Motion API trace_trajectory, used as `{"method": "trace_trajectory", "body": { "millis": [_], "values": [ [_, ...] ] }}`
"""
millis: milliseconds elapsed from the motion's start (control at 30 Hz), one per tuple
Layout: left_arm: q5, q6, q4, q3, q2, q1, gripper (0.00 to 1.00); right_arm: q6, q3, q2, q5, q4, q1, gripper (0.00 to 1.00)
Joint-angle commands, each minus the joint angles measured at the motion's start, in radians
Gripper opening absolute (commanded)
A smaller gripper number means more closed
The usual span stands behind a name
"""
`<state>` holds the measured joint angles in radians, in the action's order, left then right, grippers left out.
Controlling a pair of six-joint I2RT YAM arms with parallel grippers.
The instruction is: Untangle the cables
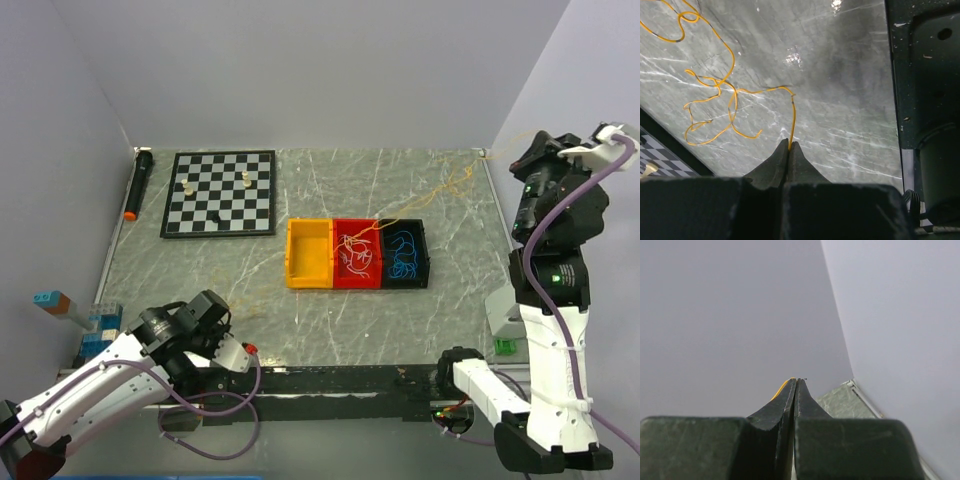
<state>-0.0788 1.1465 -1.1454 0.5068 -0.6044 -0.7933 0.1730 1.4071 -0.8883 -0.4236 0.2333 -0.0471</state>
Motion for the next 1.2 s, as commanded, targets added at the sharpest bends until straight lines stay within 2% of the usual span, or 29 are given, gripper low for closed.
{"method": "trace_trajectory", "body": {
  "millis": [0,167,200,267,333,400,500,600,633,667,700,833,933,1033,1167],
  "values": [
    [-0.035,-0.013,-0.077,-0.028,0.011,0.006,0.01,0.042,0.053,-0.005,0.011,0.009,0.043,0.0],
    [-0.078,-0.005,-0.059,-0.06,0.014,0.006,0.01,0.049,0.026,0.02,-0.009,0.009,0.043,0.0],
    [-0.097,-0.01,-0.047,-0.079,0.018,0.006,0.01,0.051,0.02,0.028,-0.02,0.002,0.073,0.0],
    [-0.121,-0.004,-0.025,-0.103,0.018,0.008,0.01,0.066,0.023,0.044,0.059,0.006,0.085,0.0],
    [-0.15,-0.022,0.066,-0.106,0.008,0.009,0.04,0.101,0.02,0.055,0.236,0.006,0.087,0.0],
    [-0.176,-0.051,0.179,-0.071,-0.006,0.011,0.21,0.169,-0.008,0.074,0.496,-0.006,0.085,0.0],
    [-0.148,-0.128,0.314,0.04,-0.041,0.016,0.25,0.307,-0.1,0.1,0.803,-0.103,0.084,0.0],
    [-0.04,-0.227,0.308,0.172,-0.083,0.022,0.31,0.423,-0.206,0.118,1.066,-0.256,0.078,0.0],
    [0.017,-0.263,0.294,0.206,-0.09,0.023,0.51,0.462,-0.227,0.124,1.136,-0.32,0.076,0.0],
    [0.069,-0.281,0.267,0.254,-0.095,0.023,0.86,0.483,-0.249,0.13,1.179,-0.362,0.07,0.0],
    [0.138,-0.29,0.238,0.271,-0.098,0.025,0.96,0.511,-0.264,0.135,1.222,-0.399,0.063,0.0],
    [0.266,-0.343,0.236,0.338,-0.107,0.025,0.97,0.583,-0.283,0.14,1.325,-0.486,0.023,0.0],
    [0.326,-0.407,0.308,0.404,-0.1,0.026,0.97,0.628,-0.293,0.135,1.353,-0.547,-0.016,0.0],
    [0.338,-0.56,0.476,0.467,-0.086,0.029,0.97,0.662,-0.307,0.121,1.355,-0.61,-0.092,0.0],
    [0.382,-0.76,0.692,0.502,-0.109,0.028,0.97,0.571,-0.269,0.085,1.295,-0.556,-0.281,0.0]
  ]
}}
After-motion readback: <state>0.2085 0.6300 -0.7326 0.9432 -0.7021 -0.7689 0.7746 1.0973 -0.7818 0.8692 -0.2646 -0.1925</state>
